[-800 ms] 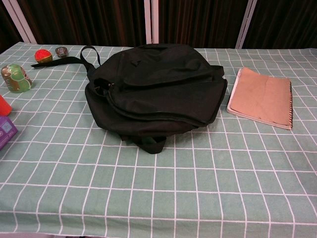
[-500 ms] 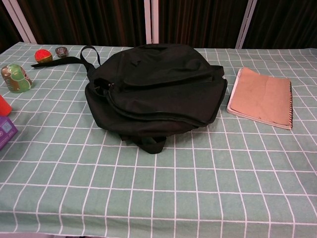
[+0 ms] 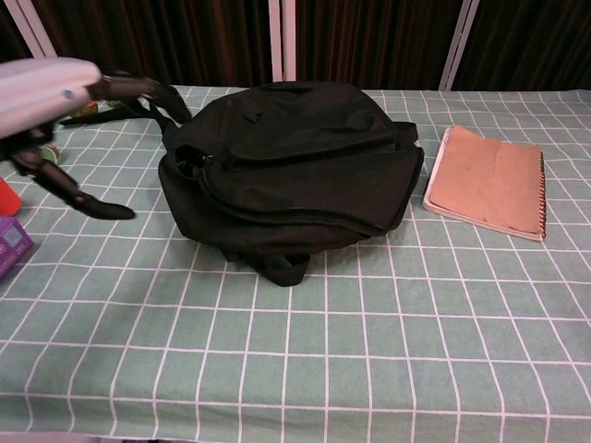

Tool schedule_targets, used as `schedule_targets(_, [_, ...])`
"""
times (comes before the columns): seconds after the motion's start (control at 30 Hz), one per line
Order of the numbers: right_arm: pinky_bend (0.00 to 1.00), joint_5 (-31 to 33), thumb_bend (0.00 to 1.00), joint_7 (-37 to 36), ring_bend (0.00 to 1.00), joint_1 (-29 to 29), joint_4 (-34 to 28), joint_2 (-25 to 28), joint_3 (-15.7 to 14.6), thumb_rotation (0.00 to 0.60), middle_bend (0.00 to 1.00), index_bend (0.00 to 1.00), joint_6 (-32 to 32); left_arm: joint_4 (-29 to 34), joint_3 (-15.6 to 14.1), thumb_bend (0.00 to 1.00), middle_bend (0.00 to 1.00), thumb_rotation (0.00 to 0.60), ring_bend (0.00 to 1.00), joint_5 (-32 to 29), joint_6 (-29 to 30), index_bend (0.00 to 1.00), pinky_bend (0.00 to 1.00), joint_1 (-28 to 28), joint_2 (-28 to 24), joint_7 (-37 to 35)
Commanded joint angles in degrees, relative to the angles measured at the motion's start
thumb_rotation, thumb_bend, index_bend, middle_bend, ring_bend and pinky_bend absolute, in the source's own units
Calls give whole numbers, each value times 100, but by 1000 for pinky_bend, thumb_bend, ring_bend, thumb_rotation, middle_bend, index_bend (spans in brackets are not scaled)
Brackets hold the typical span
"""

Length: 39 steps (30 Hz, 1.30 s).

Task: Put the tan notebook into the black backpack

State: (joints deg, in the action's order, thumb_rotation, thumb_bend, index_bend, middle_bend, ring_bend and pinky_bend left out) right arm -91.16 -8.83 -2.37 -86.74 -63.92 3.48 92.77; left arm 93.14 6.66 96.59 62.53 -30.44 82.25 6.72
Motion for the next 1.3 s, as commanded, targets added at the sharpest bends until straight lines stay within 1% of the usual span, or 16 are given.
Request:
schedule_targets(0.03, [201,4,150,-28,101,16,24,-2,-3,600,229,59,7,-446,309,67,236,600,182,-421,-700,244,243,-644,809,365])
schedule_targets(0.17, [200,18,150,-62,101,44,66,5,-1,600,229,59,34,-792,492,66,236,600,182,-826,-1103,244,244,-1015,1280,603])
schedule_targets(0.27, [201,53,150,-106,101,69,114,-4,-4,600,229,59,31,-991,582,69,243,600,182,-1099,-1265,247,245,-1188,1470,782])
schedule_targets(0.47, [201,130,150,-223,101,83,254,-65,4,600,229,59,-22,-1251,642,122,256,600,182,-1517,-1450,263,257,-1400,1626,924])
schedule_targets(0.57, [201,146,150,-260,101,81,315,-103,9,600,228,59,-42,-1350,688,166,275,600,194,-1692,-1467,282,274,-1476,1710,879])
schedule_targets(0.7, [200,172,150,-298,101,71,393,-145,2,600,228,59,-106,-1423,737,206,295,600,203,-1833,-1418,296,290,-1560,1747,913])
schedule_targets(0.8, [201,199,149,-328,101,58,439,-171,10,600,228,59,-152,-1627,742,233,319,600,221,-1910,-1459,317,302,-1677,1839,953])
schedule_targets(0.83, [201,206,149,-337,101,55,452,-180,15,600,228,59,-157,-1740,769,243,335,600,236,-1920,-1404,335,312,-1712,1921,920])
schedule_targets(0.9, [201,211,150,-351,101,53,470,-192,17,600,228,59,-169,-1976,828,279,397,600,303,-1830,-1114,392,354,-1719,2127,758])
schedule_targets(1.0, [201,200,150,-379,101,45,492,-203,7,600,228,59,-193,-2457,864,383,624,600,549,-1536,-452,573,530,-1656,2492,219])
schedule_targets(1.03, [201,193,150,-388,101,40,503,-209,1,600,228,59,-206,-2534,873,411,703,600,633,-1486,-251,639,601,-1602,2576,-72])
schedule_targets(1.07, [201,187,150,-393,101,35,511,-212,-5,600,228,59,-220,-2522,877,429,753,600,687,-1461,-111,686,656,-1546,2608,-307])
schedule_targets(1.1, [201,180,150,-396,101,29,521,-216,-10,600,228,59,-234,-2438,868,442,776,600,711,-1450,5,712,690,-1477,2601,-528])
schedule_targets(1.17, [201,150,149,-385,101,8,546,-221,-36,600,228,59,-281,-2019,795,455,796,600,735,-1407,217,735,727,-1291,2417,-840])
schedule_targets(1.3, [200,27,150,-288,101,-54,603,-203,-116,600,229,65,-392,-917,672,450,797,600,739,-1362,517,734,738,-969,1832,-837])
